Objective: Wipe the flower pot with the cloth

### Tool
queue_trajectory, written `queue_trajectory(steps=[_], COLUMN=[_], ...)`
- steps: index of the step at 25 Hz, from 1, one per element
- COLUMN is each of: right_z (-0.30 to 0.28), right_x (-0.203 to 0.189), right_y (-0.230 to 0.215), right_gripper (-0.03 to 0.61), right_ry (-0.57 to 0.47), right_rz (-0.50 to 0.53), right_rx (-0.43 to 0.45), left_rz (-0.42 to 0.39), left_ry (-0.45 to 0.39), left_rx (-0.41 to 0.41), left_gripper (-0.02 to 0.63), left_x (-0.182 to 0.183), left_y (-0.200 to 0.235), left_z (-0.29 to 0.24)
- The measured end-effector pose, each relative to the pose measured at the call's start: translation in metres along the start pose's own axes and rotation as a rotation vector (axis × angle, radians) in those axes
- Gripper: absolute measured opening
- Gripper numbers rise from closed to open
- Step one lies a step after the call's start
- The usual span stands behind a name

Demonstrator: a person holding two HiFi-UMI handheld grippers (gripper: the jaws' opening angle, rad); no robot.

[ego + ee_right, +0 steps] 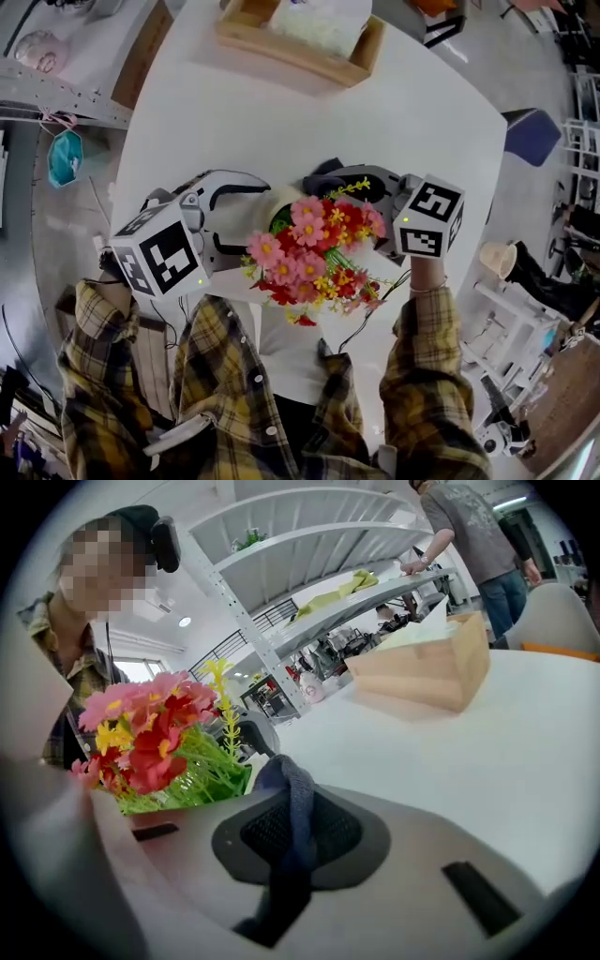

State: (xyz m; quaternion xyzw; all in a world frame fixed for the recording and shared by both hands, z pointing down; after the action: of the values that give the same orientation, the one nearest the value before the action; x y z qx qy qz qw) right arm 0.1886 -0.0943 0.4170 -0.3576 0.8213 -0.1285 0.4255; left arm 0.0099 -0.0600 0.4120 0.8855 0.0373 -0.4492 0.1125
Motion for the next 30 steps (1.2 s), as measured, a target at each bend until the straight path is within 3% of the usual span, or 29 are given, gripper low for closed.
queue_trajectory(steps=[3, 8, 14, 19, 30], right_z=[0.005, 0.012, 0.016, 0.011, 0.0], right_x=[-0.01, -0.03, -0.058, -0.077, -0.1], right_y=[0.005, 0.021, 0.056, 0.089, 0.129], right_gripper=[0.016, 0.016, 0.017, 0.016, 0.016], right_ry=[-0.041, -0.145, -0.273, -0.368, -0.484], right_rz=[-0.04, -0.156, -0.296, -0.407, -0.546], right_rx=[-0.049, -0.166, -0.328, -0.437, -0.501], left_rz=[0.105, 0.25, 0.467, 0.474, 0.438], left_ry=[-0.055, -0.04, -0.114, -0.15, -0.163], left_rx=[0.118, 0.25, 0.349, 0.424, 0.473], left_gripper=[0.37, 0.37, 0.37, 0.371, 0.373], left_x=[-0.009, -0.027, -0.032, -0.024, -0.014], left_y=[-0.013, -0.061, -0.096, -0.108, -0.115], left_z=[0.013, 0.009, -0.004, -0.008, -0.011])
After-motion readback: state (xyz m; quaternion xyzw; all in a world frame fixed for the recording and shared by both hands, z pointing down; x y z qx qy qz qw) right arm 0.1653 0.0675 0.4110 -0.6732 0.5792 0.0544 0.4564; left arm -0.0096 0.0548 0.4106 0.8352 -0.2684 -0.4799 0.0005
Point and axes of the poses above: the fingertips, and each gripper's own axes: z backward along the fingers, y to its left, x out of its top, the point moved 7 cm from there along z, backward along the fingers, and after that the axes turned 8 degrees about y, right-handed, at the moved point
